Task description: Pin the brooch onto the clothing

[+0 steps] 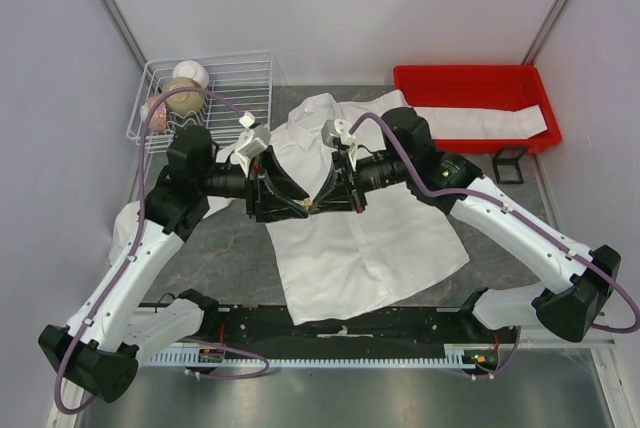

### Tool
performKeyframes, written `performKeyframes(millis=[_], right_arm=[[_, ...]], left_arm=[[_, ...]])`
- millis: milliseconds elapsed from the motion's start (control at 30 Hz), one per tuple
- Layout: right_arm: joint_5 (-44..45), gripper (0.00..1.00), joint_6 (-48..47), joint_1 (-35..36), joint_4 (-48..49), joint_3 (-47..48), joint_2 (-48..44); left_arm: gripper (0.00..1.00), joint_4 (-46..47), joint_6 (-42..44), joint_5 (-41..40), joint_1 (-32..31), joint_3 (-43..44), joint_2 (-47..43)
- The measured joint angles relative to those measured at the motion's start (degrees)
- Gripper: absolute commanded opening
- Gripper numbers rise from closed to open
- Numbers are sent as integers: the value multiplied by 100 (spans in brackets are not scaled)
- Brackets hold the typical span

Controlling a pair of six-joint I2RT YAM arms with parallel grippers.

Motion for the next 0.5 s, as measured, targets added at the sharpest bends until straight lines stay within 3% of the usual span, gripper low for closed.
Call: performKeyframes(millis=[300, 500], right_arm=[[199, 0, 1375, -269, 1674, -831, -317], [278, 0, 2057, -295, 2483, -994, -345]], left_arm=[[52, 2028, -1572, -162, 837, -890, -734], [50, 2765, -2227, -286, 940, -1174, -640]])
